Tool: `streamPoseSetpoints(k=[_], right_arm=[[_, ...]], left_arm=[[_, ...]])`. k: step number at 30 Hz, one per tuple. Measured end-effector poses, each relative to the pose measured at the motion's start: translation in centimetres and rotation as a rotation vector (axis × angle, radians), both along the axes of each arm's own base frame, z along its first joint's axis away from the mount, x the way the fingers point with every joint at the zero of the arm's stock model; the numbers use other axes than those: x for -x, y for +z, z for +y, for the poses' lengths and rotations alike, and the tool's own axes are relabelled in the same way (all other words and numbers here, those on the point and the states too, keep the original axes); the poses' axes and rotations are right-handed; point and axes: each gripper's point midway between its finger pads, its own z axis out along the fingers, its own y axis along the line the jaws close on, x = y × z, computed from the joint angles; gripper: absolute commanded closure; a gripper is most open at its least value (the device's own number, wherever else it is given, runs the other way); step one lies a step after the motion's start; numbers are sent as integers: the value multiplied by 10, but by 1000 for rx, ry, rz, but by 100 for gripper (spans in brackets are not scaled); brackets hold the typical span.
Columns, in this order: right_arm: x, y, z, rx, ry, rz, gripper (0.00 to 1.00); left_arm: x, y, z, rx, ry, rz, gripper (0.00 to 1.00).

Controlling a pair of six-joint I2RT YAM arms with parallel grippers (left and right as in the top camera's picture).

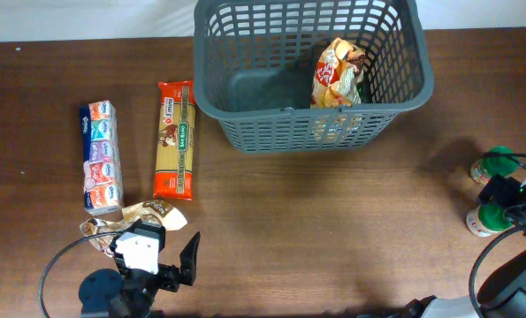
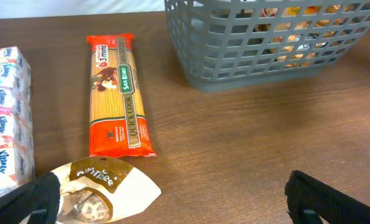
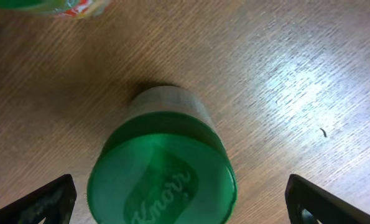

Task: Pack container
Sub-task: 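Lower the right gripper over the front green-lidded jar and grasp it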

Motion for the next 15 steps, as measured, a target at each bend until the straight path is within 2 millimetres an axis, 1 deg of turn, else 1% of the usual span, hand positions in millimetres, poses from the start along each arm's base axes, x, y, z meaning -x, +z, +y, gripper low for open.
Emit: streamPoseSetpoints(k=[3, 10, 15], right_arm=[[-1, -4, 1, -14, 0, 2, 1], [-2, -25, 5, -70, -1, 35, 1], [-2, -31, 6, -80, -2, 40, 1]], left_arm=[[0, 0, 0, 0, 0, 0, 1], [0, 0, 0, 0, 0, 0, 1], [0, 0, 0, 0, 0, 0, 1]])
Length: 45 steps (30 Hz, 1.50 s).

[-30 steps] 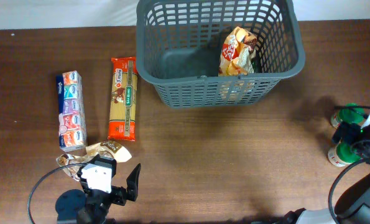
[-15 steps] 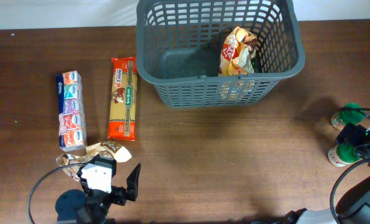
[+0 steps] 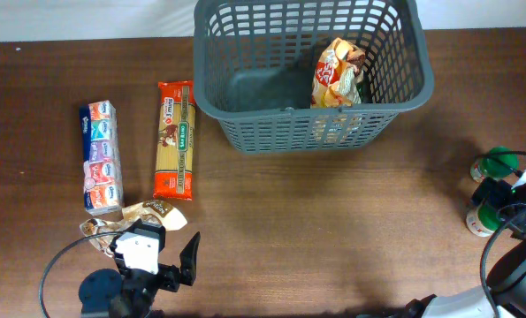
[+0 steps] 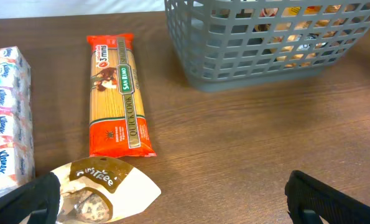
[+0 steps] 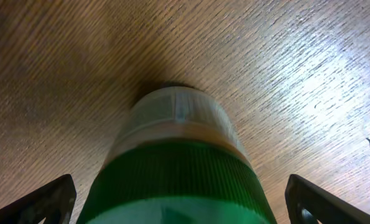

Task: Pack container
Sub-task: 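Lower the right gripper over the front green-lidded jar and grasp it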

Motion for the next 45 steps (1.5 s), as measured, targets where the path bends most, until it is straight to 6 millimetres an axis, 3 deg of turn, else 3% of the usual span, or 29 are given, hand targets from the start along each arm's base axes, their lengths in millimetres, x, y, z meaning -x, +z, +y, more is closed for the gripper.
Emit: streamPoseSetpoints(k=[45], right_arm=[[-1, -33, 0, -16, -18, 11, 1]], left_arm=[[0, 0, 0, 0, 0, 0, 1]])
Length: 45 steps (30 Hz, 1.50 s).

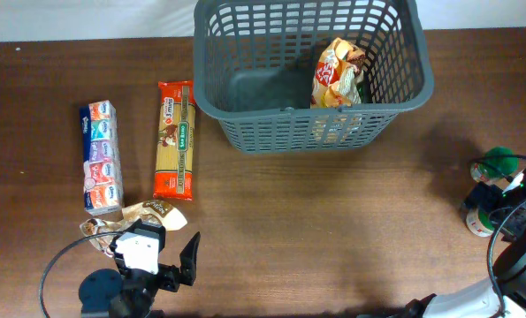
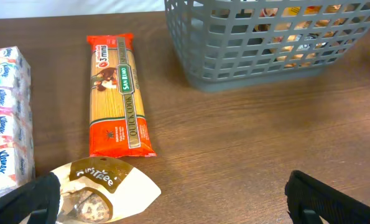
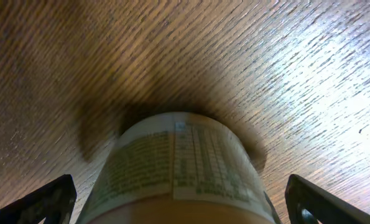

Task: Pack container
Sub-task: 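Lower the right gripper over the front green-lidded jar and grasp it, then lift the jar with the right gripper and carry it over the basket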

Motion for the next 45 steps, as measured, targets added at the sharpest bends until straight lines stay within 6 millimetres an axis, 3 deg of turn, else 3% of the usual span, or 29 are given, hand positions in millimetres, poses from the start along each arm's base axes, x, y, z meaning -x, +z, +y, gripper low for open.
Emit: streamPoseSetpoints(k=[1, 5, 7, 19, 24, 36, 45], right_arm=[[0, 0, 0, 0, 0, 0, 5], [0, 0, 0, -2, 0, -2, 71], [-1, 0, 0, -2, -7, -3, 95], [4, 1, 4, -19, -8, 14, 96], [5, 12, 8, -61, -25, 44, 96], [-40, 114, -30, 34, -25, -85, 96], [-79, 213, -23, 23, 3, -337, 96]], left_arm=[[0, 0, 0, 0, 0, 0, 1], [0, 0, 0, 0, 0, 0, 1], [0, 0, 0, 0, 0, 0, 1], [0, 0, 0, 0, 0, 0, 1], [0, 0, 0, 0, 0, 0, 1], [0, 0, 0, 0, 0, 0, 1], [0, 0, 0, 0, 0, 0, 1]])
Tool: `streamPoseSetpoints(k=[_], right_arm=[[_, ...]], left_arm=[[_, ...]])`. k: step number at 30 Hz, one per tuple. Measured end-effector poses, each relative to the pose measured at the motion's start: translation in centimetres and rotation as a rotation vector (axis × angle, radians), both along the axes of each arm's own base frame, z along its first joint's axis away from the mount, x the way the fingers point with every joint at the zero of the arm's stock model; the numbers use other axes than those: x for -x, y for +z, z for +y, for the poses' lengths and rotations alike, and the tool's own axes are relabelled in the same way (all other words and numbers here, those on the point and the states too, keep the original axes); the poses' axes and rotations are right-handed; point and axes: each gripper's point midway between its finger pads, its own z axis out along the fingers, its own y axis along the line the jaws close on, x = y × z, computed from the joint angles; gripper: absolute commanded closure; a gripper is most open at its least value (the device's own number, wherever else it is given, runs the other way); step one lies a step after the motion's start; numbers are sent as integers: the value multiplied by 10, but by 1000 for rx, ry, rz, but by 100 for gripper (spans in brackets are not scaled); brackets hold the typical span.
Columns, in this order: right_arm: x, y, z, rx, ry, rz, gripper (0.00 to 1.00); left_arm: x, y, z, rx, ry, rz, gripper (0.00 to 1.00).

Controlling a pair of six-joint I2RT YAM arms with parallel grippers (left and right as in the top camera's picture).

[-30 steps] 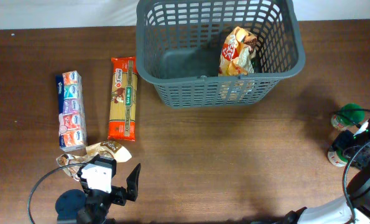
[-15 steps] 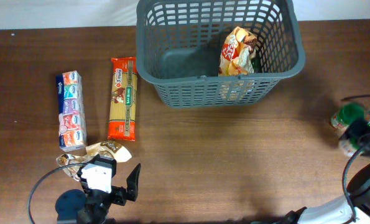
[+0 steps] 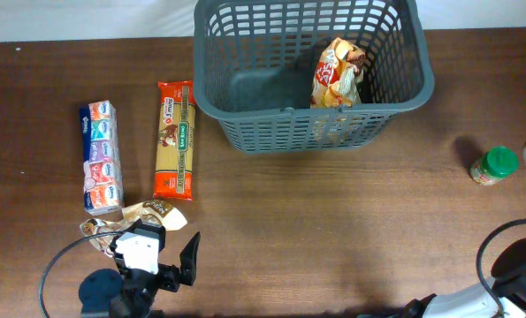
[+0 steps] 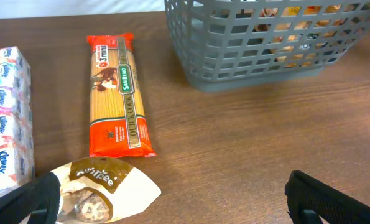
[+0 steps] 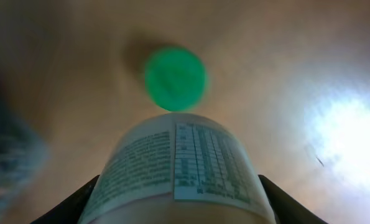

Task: Pack container
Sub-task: 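Lift the jar with the right gripper and carry it over the basket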

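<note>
The grey basket stands at the back with a snack bag inside. My right gripper is shut on a labelled jar, held high above the table. A second jar with a green lid stands on the table below it, its green lid showing in the right wrist view. In the overhead view the right gripper shows only as a blur at the right edge. My left gripper is open near the front left, with a cookie bag by its left finger.
A spaghetti pack and a tissue pack lie left of the basket. Cables loop at the front corners of the brown table.
My right gripper, then open around the front jar on the table, is now shut on it and has lifted it. That jar's spot on the table is bare. The left arm has not moved.
My right gripper was open above the front jar's green lid, with both jars standing at the right. Then it sat lower around the lid, then lower still at the label. Now it holds the jar in the air. The left side stayed unchanged.
</note>
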Motion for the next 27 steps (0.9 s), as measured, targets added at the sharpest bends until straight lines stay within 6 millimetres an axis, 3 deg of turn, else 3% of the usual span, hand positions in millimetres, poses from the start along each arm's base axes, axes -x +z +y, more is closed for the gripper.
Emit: streamPoseSetpoints(k=[4, 8, 12, 14, 17, 22, 27], right_arm=[[-34, 51, 14, 8, 69, -198, 96], [-79, 105, 47, 19, 179, -411, 96], [-123, 155, 105, 25, 337, -602, 96], [-143, 175, 146, 25, 441, -687, 96], [-163, 193, 211, 8, 587, -774, 96], [-170, 202, 311, 11, 767, -822, 96], [-168, 192, 380, 63, 851, -803, 96]], left_arm=[[0, 0, 0, 0, 0, 0, 1], [0, 0, 0, 0, 0, 0, 1], [0, 0, 0, 0, 0, 0, 1], [0, 0, 0, 0, 0, 0, 1], [0, 0, 0, 0, 0, 0, 1], [0, 0, 0, 0, 0, 0, 1], [0, 0, 0, 0, 0, 0, 1]])
